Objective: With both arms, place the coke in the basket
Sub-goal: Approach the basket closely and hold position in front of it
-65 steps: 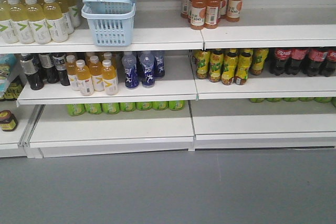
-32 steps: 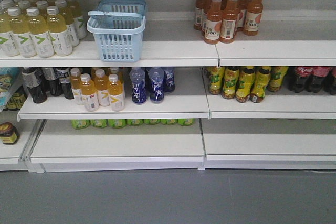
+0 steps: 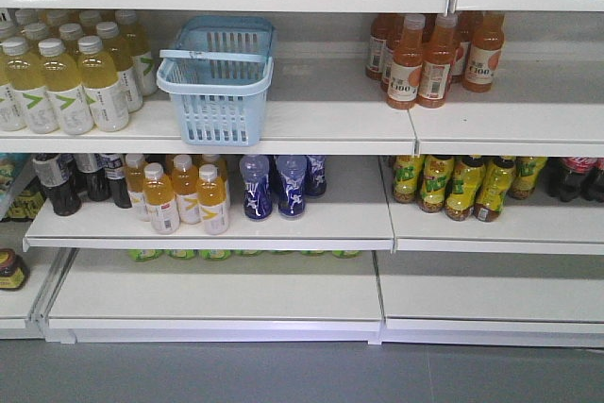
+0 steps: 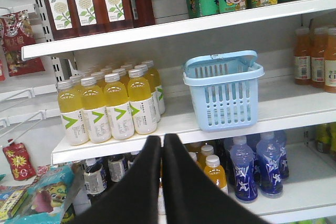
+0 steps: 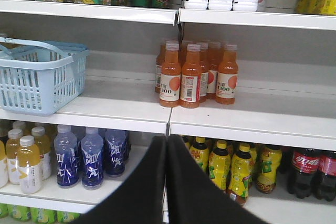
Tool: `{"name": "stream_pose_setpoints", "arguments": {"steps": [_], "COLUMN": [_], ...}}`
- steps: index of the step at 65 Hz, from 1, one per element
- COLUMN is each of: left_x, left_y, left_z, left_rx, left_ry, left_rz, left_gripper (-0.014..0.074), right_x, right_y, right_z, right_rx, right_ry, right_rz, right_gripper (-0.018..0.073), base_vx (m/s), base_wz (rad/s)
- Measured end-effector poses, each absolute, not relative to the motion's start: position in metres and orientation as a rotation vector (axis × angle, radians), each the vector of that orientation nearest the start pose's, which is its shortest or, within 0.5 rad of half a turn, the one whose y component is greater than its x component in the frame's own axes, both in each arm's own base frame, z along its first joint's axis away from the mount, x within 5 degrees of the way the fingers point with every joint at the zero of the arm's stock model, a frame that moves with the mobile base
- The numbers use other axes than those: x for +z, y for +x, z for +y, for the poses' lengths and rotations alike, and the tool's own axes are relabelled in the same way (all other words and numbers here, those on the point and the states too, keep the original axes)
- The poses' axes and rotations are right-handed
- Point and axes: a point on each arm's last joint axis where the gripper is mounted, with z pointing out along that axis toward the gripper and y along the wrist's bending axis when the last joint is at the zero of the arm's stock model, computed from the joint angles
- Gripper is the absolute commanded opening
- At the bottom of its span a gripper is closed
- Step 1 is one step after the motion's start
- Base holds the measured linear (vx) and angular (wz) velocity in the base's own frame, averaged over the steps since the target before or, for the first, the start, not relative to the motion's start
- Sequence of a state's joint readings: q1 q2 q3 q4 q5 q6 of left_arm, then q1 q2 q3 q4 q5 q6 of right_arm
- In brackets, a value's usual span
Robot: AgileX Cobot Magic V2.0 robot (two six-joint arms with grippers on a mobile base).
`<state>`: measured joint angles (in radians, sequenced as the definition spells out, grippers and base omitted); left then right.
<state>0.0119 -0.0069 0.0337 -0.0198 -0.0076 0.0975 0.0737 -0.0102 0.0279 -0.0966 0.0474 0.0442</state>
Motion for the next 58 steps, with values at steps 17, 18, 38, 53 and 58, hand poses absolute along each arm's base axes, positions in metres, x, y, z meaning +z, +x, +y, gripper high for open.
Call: {"name": "stream_pose_setpoints", "arguments": {"steps": [17, 18, 38, 53, 58], "left_x": [0.2028, 0.2028, 0.2028, 0.2028, 0.2028], "left_y": [0.0571, 0.0571, 0.0571, 0.0571, 0.0571], "left_z": [0.0007, 0.0007, 0.0007, 0.0007, 0.0007], "left_rx": [0.072, 0.072, 0.072, 0.072, 0.072], "left_ry": [0.049, 0.049, 0.049, 0.049, 0.049], "left_rz": [1.502, 1.502, 1.502, 1.502, 1.502], "left_gripper": [-0.0006, -0.0006, -0.0006, -0.0006, -0.0006], "right_x": [0.2, 0.2, 0.2, 0.2, 0.2], "right_y": [0.0567, 0.0567, 0.0567, 0.0567, 0.0567], "right_z": [0.0038, 0.0038, 0.0038, 0.0038, 0.0038], "right_rx": [0.013, 0.013, 0.013, 0.013, 0.013], "right_ry": [-0.094, -0.094, -0.094, -0.094, -0.094], "right_rz": [1.546, 1.546, 1.546, 1.546, 1.546], "right_gripper": [-0.001, -0.001, -0.001, -0.001, -0.001], "base_vx": [0.2, 0.18, 0.14, 0.08, 0.06], "base_wz": [-0.05, -0.04, -0.03, 0.0, 0.0]}}
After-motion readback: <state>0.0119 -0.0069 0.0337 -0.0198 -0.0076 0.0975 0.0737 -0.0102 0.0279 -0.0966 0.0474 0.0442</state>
